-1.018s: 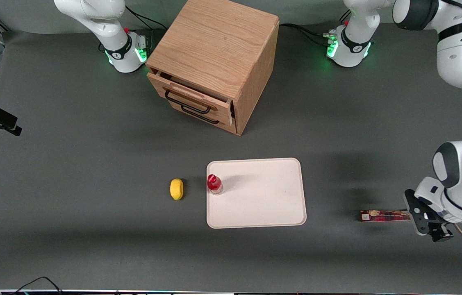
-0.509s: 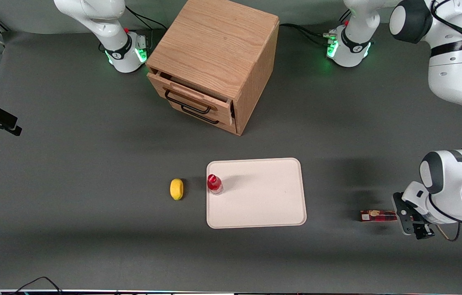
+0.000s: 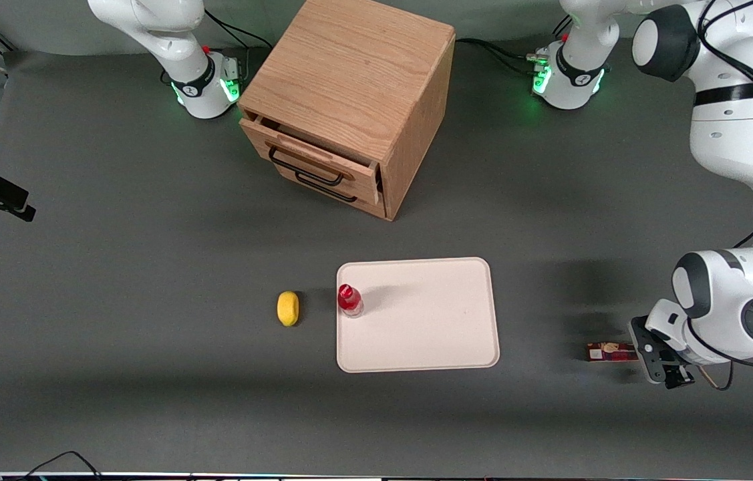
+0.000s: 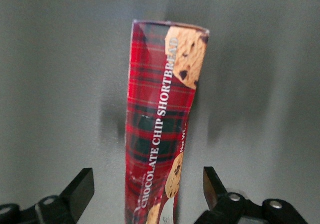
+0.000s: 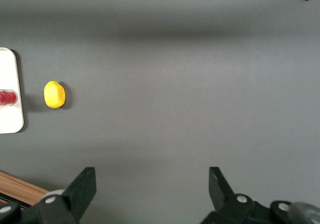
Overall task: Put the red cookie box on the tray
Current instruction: 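Lift the cookie box with the left gripper, tilting it upright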
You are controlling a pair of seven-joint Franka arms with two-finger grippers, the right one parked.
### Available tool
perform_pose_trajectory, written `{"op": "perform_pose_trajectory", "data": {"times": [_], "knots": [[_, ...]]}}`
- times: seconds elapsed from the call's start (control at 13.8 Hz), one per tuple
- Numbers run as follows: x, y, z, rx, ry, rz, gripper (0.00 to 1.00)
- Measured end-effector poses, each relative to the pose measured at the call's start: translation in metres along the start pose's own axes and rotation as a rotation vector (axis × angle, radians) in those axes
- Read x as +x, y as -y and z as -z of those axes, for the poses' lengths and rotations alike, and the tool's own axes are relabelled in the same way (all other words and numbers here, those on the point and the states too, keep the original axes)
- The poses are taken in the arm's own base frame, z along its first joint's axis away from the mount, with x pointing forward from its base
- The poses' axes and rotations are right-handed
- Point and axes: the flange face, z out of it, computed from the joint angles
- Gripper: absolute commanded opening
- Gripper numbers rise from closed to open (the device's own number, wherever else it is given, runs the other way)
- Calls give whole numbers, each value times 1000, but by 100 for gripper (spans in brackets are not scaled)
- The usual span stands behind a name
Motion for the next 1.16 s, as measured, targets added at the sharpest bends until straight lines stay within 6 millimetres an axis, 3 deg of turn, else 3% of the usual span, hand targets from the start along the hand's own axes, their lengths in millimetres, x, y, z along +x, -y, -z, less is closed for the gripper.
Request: {"op": "perform_pose_trajectory", "data": {"times": [0.07, 0.22, 0.73, 0.95, 1.16], "knots": [[-1, 0, -1, -1, 1, -4, 37], [-6, 1, 0, 1, 6, -26, 3], [-15, 4, 6, 14, -2, -17, 0], [-19, 9, 51, 19, -35, 34, 0], [-40, 0, 132, -41, -44, 226, 0]]}}
